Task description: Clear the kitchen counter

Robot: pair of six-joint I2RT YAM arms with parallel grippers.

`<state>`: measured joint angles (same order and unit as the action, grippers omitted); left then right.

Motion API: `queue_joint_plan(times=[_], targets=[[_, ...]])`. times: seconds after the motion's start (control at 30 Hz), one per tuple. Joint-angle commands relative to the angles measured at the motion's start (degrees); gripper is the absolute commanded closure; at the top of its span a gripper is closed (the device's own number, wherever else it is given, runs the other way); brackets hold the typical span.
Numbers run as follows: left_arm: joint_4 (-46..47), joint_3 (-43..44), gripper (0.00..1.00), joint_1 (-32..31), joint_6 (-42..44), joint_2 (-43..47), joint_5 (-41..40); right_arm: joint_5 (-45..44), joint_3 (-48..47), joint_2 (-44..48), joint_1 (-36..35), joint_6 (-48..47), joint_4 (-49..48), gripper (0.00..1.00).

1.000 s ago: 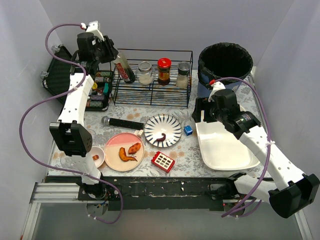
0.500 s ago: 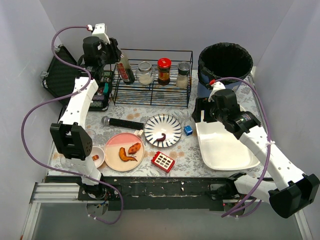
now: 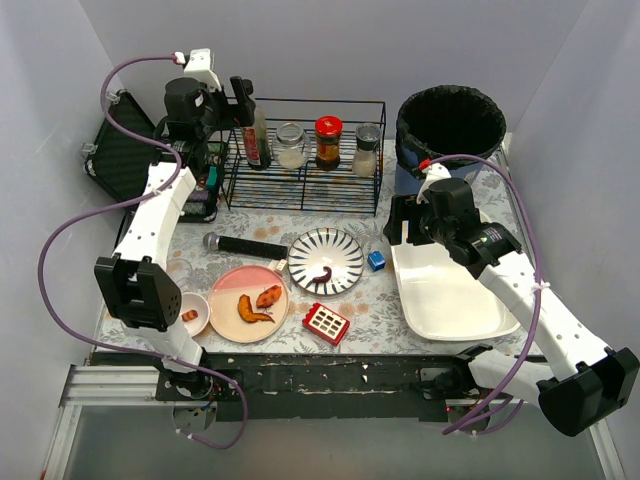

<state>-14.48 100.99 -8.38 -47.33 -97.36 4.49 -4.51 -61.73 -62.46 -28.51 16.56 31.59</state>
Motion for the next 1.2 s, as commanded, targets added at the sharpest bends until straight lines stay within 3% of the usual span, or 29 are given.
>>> queue_joint_plan(times=[0.0,0.1,0.43,0.7,0.93,1.17], targets=[[1.65,-1.06,0.07,-0.23,-0.92,4.81,-0.19,-0.32,-1.02,1.37,0.04,0.49,-0.83,0.14],[1.39,-1.58,0.02,-0.32,-2.23,6.3,0.17,-0.23,-1.11,1.37,0.03,0.58,-0.92,0.14],[-2.82,-14.76,0.02,-0.32,-9.88,21.58,-3.6,1.96,-0.76,1.37,-0.05,1.02,-2.32,0.15],[-20.74,-15.48,0.02,-0.32,-13.31,26.17,-14.59,6.8,-1.46,-1.44,-1.37,1.37,-4.08,0.2],[-39.55,-19.85,0.02,-0.32,-25.86,25.46,-21.8,7.15,-1.64,-3.63,-4.62,2.69,-6.19,0.2],[-44.49,-30.93,0.02,-0.32,-30.63,33.02,-25.49,8.29,-0.58,-5.39,-6.2,3.66,-8.48,0.2]])
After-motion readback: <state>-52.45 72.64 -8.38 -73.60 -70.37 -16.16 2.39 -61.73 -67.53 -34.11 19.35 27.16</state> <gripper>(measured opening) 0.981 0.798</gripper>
